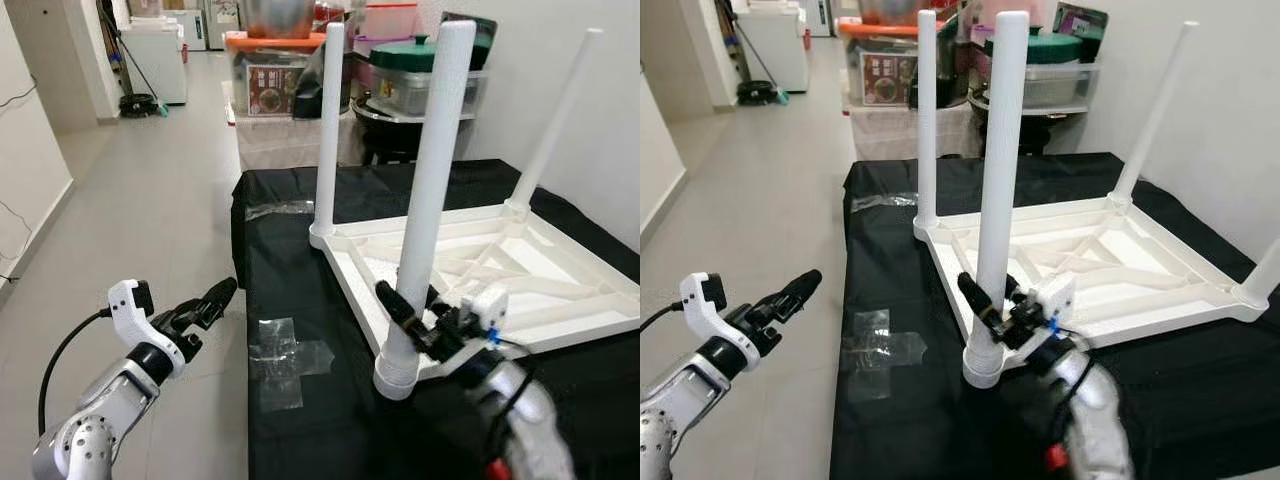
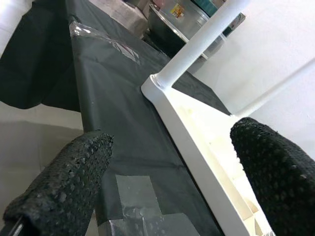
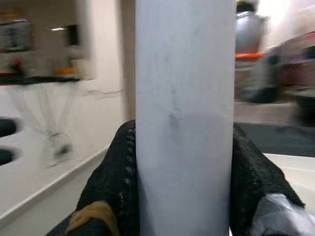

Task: Building children table

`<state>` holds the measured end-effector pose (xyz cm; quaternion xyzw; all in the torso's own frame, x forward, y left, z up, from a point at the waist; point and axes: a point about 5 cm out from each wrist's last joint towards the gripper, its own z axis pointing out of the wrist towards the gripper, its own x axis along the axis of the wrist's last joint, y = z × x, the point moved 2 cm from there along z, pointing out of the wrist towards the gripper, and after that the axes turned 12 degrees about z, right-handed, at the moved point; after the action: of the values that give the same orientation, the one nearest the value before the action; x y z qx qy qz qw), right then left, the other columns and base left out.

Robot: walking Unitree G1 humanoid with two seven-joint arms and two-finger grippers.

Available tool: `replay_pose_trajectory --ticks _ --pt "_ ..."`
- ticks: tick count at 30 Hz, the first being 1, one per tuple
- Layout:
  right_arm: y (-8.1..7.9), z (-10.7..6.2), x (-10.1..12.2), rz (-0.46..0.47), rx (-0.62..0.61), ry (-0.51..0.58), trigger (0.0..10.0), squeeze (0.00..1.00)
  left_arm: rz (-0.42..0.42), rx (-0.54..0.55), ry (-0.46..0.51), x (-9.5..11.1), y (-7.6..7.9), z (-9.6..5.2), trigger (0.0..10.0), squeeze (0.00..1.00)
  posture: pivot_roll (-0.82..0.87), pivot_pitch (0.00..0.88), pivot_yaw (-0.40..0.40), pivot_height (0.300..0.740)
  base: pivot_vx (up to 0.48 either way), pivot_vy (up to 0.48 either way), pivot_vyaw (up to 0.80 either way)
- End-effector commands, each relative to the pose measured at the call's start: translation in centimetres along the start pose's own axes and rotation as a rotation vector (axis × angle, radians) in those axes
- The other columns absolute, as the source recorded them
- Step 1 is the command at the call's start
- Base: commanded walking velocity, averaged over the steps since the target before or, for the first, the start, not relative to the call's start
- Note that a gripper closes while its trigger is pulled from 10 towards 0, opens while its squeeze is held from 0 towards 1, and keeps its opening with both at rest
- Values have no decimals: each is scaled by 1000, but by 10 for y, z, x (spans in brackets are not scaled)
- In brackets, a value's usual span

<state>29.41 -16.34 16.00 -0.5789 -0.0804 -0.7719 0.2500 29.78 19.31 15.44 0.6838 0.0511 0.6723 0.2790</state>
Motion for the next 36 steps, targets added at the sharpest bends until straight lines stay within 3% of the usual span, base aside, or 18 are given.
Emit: replay_pose_trajectory --ticks 1,10,14,19,23,27,30,31,33,36 --pt "18 -14 -3 -97 -181 -9 0 0 8 9 -1 -1 0 0 10000 0 44 0 -42 740 0 0 0" --pt "21 -23 7 -194 -395 60 0 0 11 14 2 -1 -1 0 10000 0 46 0 -47 740 0 0 0" --pt "26 -32 18 -299 -498 120 0 0 12 18 1 -2 -2 -1 10000 0 46 0 -45 740 0 0 0" --pt "36 -42 22 -328 -658 148 0 0 17 15 -2 -1 -2 0 10000 0 45 0 -32 740 0 0 0" --pt "39 -43 21 -316 -710 155 0 0 21 10 -4 0 -3 1 10000 0 44 0 -27 740 0 0 0" --pt "36 -38 19 -274 -692 164 0 0 23 7 -4 0 -2 2 10000 0 47 0 -26 740 0 0 0" --pt "22 -14 16 -168 -518 152 0 0 22 4 -4 1 -2 3 10000 0 43 0 -21 740 0 0 0" --pt "22 -14 16 -168 -518 152 0 0 22 4 -4 1 -2 3 10000 0 43 0 -21 740 0 0 0" --pt "11 2 10 -93 -362 112 0 0 22 3 -5 1 -2 4 10000 0 44 0 -18 740 0 0 0" --pt "8 5 9 -81 -334 103 0 0 22 2 -6 0 -2 4 10000 0 44 0 -18 740 0 0 0"
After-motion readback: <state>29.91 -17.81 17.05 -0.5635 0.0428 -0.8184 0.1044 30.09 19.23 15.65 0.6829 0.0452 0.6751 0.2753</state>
